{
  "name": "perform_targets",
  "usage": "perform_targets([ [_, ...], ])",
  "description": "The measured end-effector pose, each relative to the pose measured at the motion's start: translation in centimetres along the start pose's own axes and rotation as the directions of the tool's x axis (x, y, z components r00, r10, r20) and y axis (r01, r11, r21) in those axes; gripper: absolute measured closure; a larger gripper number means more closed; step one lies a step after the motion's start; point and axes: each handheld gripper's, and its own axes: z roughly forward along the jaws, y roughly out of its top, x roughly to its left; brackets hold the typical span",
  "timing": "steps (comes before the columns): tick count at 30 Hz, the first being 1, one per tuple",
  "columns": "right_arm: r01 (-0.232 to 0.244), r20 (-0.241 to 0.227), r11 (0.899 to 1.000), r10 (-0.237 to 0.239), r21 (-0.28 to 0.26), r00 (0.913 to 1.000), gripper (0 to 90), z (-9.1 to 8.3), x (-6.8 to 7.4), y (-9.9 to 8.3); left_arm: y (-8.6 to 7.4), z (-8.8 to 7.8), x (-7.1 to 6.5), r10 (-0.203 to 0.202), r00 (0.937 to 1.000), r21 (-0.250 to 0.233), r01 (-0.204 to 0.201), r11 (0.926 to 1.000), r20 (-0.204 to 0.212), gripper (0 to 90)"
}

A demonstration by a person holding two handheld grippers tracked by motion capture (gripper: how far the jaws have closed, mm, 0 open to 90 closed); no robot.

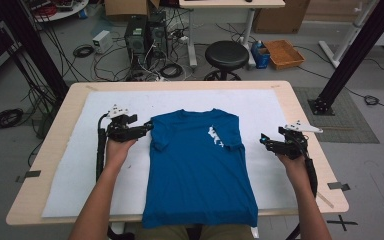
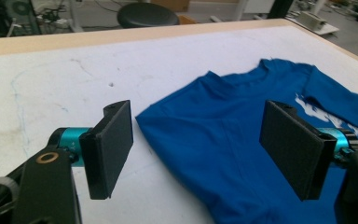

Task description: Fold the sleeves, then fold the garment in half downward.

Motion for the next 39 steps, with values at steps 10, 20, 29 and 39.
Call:
perform_targets([
  [10,-0.010,0.002,1.000,0.010,0.011,0.9999,21.0,0.2,-0.3,0.0,-0.7,-0.1,0.6,0.014,0.9995,0.031,-0.014,0.9994,-0.029,25.8],
  [20,-0.012,-0.005,1.000,0.012,0.008,0.9999,21.0,0.0,-0.2,-0.2,-0.5,-0.4,0.4,0.034,0.9974,0.019,-0.033,0.9993,-0.063,25.8],
  [29,0.002,-0.011,1.000,-0.002,0.021,0.9999,21.0,0.4,0.2,-0.2,-0.2,0.0,1.1,0.028,0.9934,0.040,-0.024,0.9989,-0.111,26.0],
  [39,0.024,-0.028,0.999,-0.023,0.029,0.9993,21.1,0.6,0.5,-0.3,2.3,2.5,1.3,0.077,0.9890,0.143,-0.058,0.9880,-0.127,31.8],
])
